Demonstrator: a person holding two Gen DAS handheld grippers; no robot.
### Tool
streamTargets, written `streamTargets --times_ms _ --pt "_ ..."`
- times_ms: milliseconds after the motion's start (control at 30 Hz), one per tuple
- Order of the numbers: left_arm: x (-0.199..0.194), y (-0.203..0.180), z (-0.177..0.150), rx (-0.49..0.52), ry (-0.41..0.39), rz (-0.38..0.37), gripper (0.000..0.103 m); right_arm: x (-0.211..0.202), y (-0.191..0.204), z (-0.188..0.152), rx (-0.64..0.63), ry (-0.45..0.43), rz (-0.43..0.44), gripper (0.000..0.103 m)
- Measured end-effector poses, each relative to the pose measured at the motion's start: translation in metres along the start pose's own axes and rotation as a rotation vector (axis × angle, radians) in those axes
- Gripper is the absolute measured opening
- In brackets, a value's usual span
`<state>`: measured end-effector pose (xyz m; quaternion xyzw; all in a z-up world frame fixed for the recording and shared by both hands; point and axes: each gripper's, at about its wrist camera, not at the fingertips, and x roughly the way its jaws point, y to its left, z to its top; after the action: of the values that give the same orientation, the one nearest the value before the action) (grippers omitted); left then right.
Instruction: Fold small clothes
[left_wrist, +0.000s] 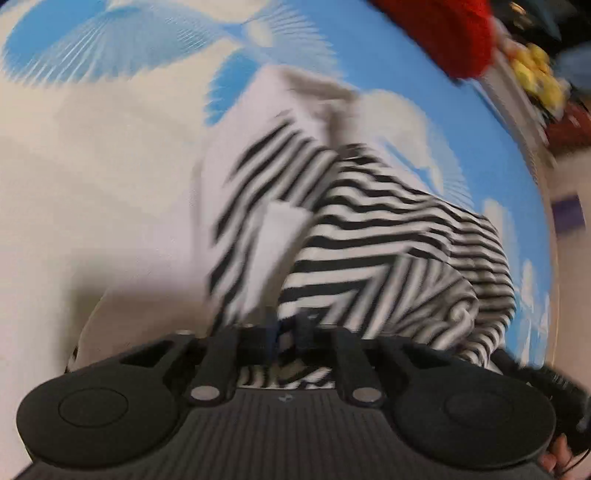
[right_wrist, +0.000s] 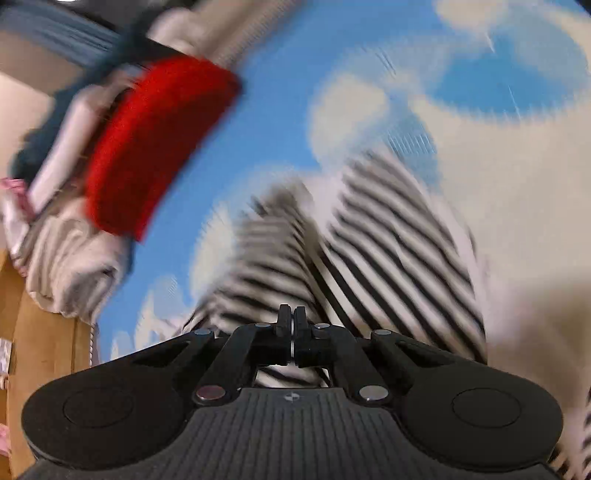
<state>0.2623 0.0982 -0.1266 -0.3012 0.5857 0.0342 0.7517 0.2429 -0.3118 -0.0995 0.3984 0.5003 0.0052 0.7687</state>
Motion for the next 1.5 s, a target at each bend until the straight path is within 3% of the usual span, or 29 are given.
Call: streamTargets --times_ms 33,100,133,200,333,367,433,467,567,633,700,833,867,967,1033,1100,1133,1167,1233,1300,1333,1400,1433,1500 --pt "-0.005 0.004 0.002 -0.035 -0.015 -0.014 0.037 0.004 0.001 -0.001 0.001 0.006 0.005 0.006" --pt "-0.019 0.005 0.006 -0.059 -0.077 -0.040 0.041 0.010 0.010 -0.004 -0.024 0.006 0.024 0.018" --pt "-0.023 0.002 0.006 -0.058 -0.097 -0.043 0.041 0.012 0.015 -0.005 -0.034 0.003 0.034 0.036" --pt "-0.026 -0.004 0.007 -0.051 -0.110 -0.051 0.041 0.015 0.021 -0.006 -0.050 0.007 0.008 0.055" --pt "-0.009 -0.016 0.001 -0.040 -0.057 -0.038 0.041 0.033 0.021 -0.014 -0.037 0.058 -0.024 0.049" --pt "-0.006 -0.021 0.004 -0.031 -0.053 -0.026 0.039 0.038 0.021 -0.015 -0.036 0.070 -0.025 0.031" --pt "-0.001 -0.028 0.008 -0.026 -0.065 -0.030 0.016 0.036 0.024 -0.017 -0.036 0.049 -0.022 0.003" --pt "-0.005 -0.030 0.008 -0.027 -0.092 -0.065 0.004 0.029 0.028 -0.016 -0.042 0.019 -0.001 0.003" --pt "-0.031 -0.037 0.011 0.009 -0.192 -0.207 0.004 -0.011 0.044 -0.005 -0.086 -0.099 0.173 0.003" --pt "-0.046 -0.038 0.011 0.047 -0.230 -0.239 0.004 -0.040 0.051 0.002 -0.167 -0.185 0.213 0.002" --pt "-0.047 -0.031 0.012 0.065 -0.199 -0.191 0.004 -0.047 0.043 0.006 -0.182 -0.148 0.109 0.002" --pt "-0.017 -0.013 0.007 0.068 -0.035 -0.016 0.005 -0.018 -0.006 0.000 -0.107 0.064 -0.232 0.002" --pt "-0.011 -0.011 0.006 0.065 -0.002 0.000 0.007 -0.014 -0.015 -0.001 -0.078 0.085 -0.254 0.002" --pt "-0.012 -0.014 0.007 0.077 -0.019 0.034 0.012 -0.020 -0.012 0.002 -0.080 0.065 -0.241 0.007" --pt "-0.024 -0.020 0.010 0.095 -0.100 0.027 0.012 -0.033 0.000 0.005 -0.138 -0.027 -0.227 0.007" --pt "-0.036 -0.032 0.009 0.146 -0.186 -0.006 0.012 -0.045 0.015 0.004 -0.212 -0.118 -0.189 0.017" --pt "-0.039 -0.036 0.007 0.169 -0.210 -0.036 0.012 -0.047 0.023 0.003 -0.245 -0.140 -0.156 0.025" --pt "-0.040 -0.041 0.005 0.192 -0.215 -0.070 0.012 -0.047 0.028 0.001 -0.271 -0.144 -0.115 0.026" --pt "-0.037 -0.048 0.000 0.221 -0.196 -0.118 0.012 -0.038 0.035 -0.004 -0.305 -0.091 -0.023 0.026" --pt "-0.024 -0.050 -0.004 0.235 -0.145 -0.105 0.015 -0.021 0.033 -0.010 -0.303 -0.013 -0.003 0.026" --pt "-0.013 -0.046 -0.006 0.242 -0.097 -0.030 0.015 -0.012 0.029 -0.012 -0.290 0.030 -0.029 0.026" --pt "0.009 -0.032 -0.009 0.229 -0.019 0.123 0.008 0.008 0.013 -0.018 -0.266 0.134 -0.180 0.026" --pt "0.012 -0.025 -0.009 0.217 -0.009 0.127 0.006 0.014 0.003 -0.020 -0.252 0.166 -0.230 0.008" --pt "0.005 -0.028 -0.006 0.223 -0.021 0.113 0.006 0.011 0.002 -0.019 -0.237 0.161 -0.234 0.004"
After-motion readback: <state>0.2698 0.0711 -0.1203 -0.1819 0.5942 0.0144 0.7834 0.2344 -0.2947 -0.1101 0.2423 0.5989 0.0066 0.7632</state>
